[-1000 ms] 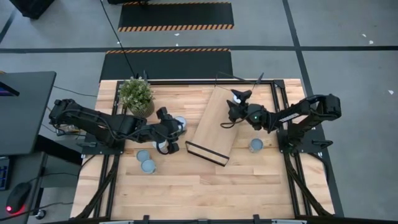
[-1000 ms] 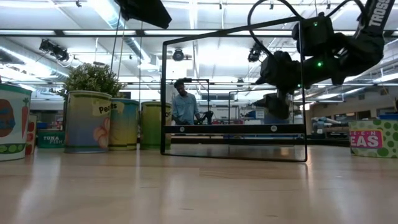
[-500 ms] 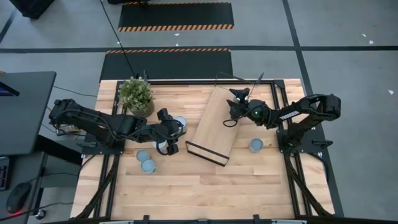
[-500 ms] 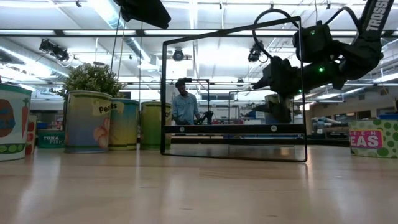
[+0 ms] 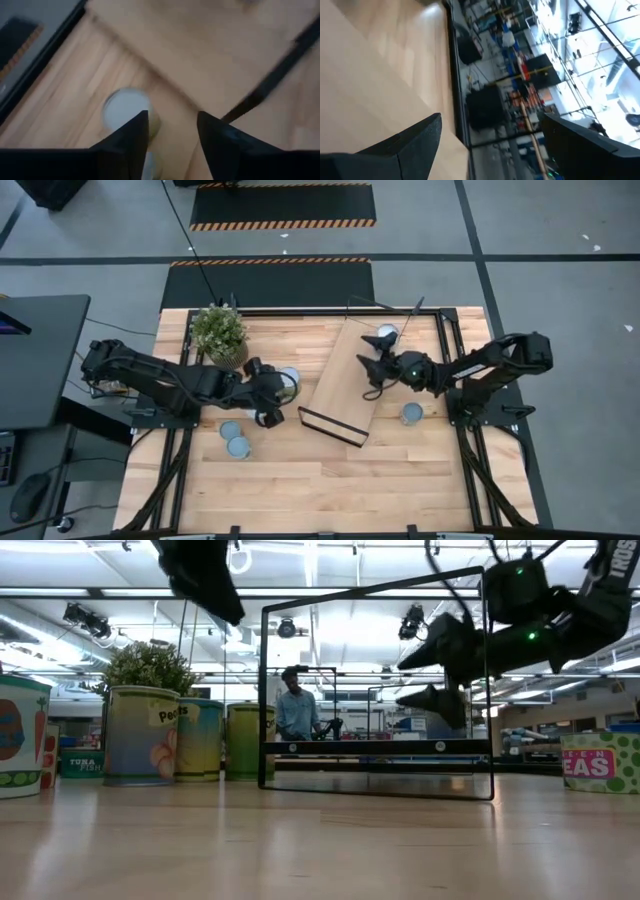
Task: Pick and place cans onto a shelf
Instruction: Put the canned oranges on the shelf
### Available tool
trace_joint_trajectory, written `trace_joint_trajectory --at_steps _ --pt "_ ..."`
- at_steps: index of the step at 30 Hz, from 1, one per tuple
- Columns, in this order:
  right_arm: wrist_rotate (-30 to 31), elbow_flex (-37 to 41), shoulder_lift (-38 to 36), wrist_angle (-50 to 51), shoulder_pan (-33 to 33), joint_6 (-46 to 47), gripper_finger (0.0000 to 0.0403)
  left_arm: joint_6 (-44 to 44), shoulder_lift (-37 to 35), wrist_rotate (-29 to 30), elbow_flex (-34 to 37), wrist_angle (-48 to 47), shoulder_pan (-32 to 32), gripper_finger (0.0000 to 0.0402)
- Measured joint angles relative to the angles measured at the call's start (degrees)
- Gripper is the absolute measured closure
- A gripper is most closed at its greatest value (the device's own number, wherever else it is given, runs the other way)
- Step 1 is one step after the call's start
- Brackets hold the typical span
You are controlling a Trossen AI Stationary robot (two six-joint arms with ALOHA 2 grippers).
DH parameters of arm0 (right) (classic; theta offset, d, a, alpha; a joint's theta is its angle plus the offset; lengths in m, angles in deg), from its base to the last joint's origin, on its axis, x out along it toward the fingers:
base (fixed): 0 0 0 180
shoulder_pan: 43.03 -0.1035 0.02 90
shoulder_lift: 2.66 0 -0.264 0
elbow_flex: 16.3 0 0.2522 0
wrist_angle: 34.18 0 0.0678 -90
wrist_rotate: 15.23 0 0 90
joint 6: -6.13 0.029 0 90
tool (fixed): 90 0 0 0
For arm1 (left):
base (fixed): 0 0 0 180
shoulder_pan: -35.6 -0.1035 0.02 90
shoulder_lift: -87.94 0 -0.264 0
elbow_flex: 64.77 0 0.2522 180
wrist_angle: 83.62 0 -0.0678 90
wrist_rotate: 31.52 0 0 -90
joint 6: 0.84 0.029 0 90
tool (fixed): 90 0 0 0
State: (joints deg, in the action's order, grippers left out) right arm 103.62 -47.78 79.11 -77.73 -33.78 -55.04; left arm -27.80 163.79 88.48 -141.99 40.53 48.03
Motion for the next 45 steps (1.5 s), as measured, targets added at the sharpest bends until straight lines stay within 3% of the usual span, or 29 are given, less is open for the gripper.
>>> trace_joint_trajectory --at_steps 8,15,19,25,45 --pt "-1.8 -0.4 -8.3 14.4 -5.0 12.9 0.0053 0.6 0.2 -5.8 0.0 -2.1 -8.4 0.0135" --pt "-2.0 -0.7 -16.9 23.5 -7.3 23.7 0.0053 5.5 0.2 -11.1 0.0 -3.0 -15.0 0.0088" --pt "-2.4 -0.7 -21.5 26.9 -10.0 27.3 0.0053 8.1 1.5 -15.9 0.0 -3.4 -17.0 0.0085" --pt "-3.1 -0.7 -24.7 30.1 -13.8 32.8 0.0053 13.9 7.0 -17.9 0.0 -4.6 -16.4 0.0085" --pt "-1.9 -0.7 -25.3 32.0 -15.5 32.7 0.0053 14.5 15.7 -16.2 0.0 -2.4 -16.5 0.0085"
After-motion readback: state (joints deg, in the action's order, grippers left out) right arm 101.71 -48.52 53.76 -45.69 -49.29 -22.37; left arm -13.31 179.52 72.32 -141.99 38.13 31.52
